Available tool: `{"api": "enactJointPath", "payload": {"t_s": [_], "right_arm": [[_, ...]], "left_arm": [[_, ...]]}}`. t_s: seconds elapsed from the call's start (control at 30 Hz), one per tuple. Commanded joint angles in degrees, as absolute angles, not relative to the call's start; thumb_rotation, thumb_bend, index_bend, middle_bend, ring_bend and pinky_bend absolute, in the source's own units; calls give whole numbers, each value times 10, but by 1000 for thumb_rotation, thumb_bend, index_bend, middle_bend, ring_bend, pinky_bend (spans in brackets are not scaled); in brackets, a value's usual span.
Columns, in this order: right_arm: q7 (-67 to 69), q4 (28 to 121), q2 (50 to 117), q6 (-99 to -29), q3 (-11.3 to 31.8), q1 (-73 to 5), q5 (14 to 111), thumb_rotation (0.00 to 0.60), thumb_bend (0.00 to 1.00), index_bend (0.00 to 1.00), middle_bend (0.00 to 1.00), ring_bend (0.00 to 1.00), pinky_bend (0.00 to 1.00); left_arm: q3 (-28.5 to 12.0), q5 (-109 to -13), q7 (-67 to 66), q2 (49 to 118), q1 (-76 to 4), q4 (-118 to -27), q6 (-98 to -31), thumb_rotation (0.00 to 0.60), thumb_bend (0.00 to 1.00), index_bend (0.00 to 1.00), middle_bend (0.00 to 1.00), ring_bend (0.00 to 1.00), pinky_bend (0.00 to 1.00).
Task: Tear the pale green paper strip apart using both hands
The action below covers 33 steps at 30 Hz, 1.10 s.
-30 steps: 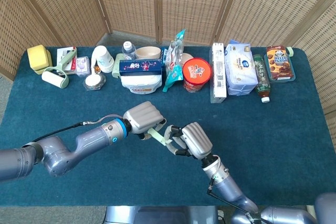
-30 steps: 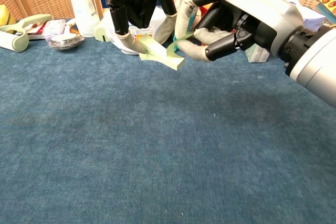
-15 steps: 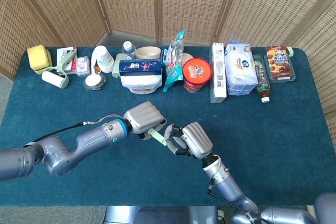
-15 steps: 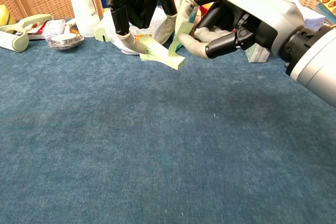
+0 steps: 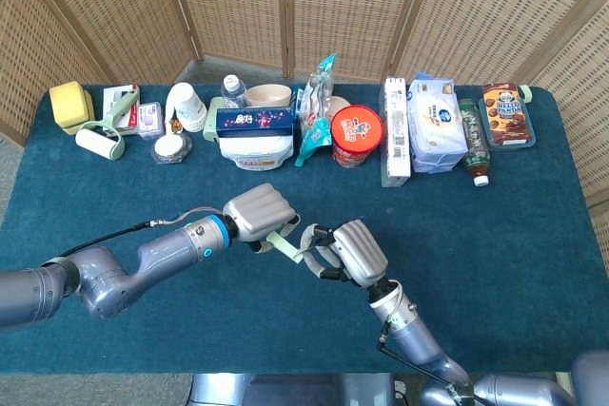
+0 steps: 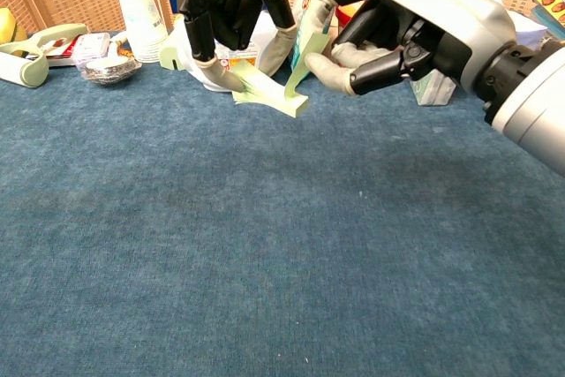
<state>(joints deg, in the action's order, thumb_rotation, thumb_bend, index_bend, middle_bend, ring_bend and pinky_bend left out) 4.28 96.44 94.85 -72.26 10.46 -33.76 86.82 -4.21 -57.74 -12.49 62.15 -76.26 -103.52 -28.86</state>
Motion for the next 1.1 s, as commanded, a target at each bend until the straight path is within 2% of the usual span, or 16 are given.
{"api": "enactJointPath", "payload": {"t_s": [0.03, 0.43, 0.67, 0.93, 1.1], "right_arm": [[44, 964, 949, -723, 105, -337, 868, 600, 527, 686, 1000, 1000, 985], [52, 965, 941, -729, 105, -332, 870, 600, 527, 771, 1000, 1000, 995], [59, 967, 929, -734, 104, -326, 871, 600, 527, 777, 1000, 1000, 995], [67, 960, 899, -732, 87, -312, 870, 600, 527, 737, 1000, 1000, 989], [69, 948, 858, -707, 57, -297, 859, 600, 527, 656, 1000, 995, 950]], "left_arm": [[-42, -577, -124, 621, -762, -1035, -288, 600, 457, 660, 1000, 1000, 1000], [-39, -577, -120, 622, -757, -1027, -287, 600, 457, 660, 1000, 1000, 1000], [-33, -582, -117, 616, -747, -1027, -291, 600, 457, 660, 1000, 1000, 1000], [-29, -595, -107, 604, -722, -1032, -310, 600, 457, 660, 1000, 1000, 1000], [-19, -624, -98, 594, -684, -1040, -342, 600, 457, 660, 1000, 1000, 1000]]}}
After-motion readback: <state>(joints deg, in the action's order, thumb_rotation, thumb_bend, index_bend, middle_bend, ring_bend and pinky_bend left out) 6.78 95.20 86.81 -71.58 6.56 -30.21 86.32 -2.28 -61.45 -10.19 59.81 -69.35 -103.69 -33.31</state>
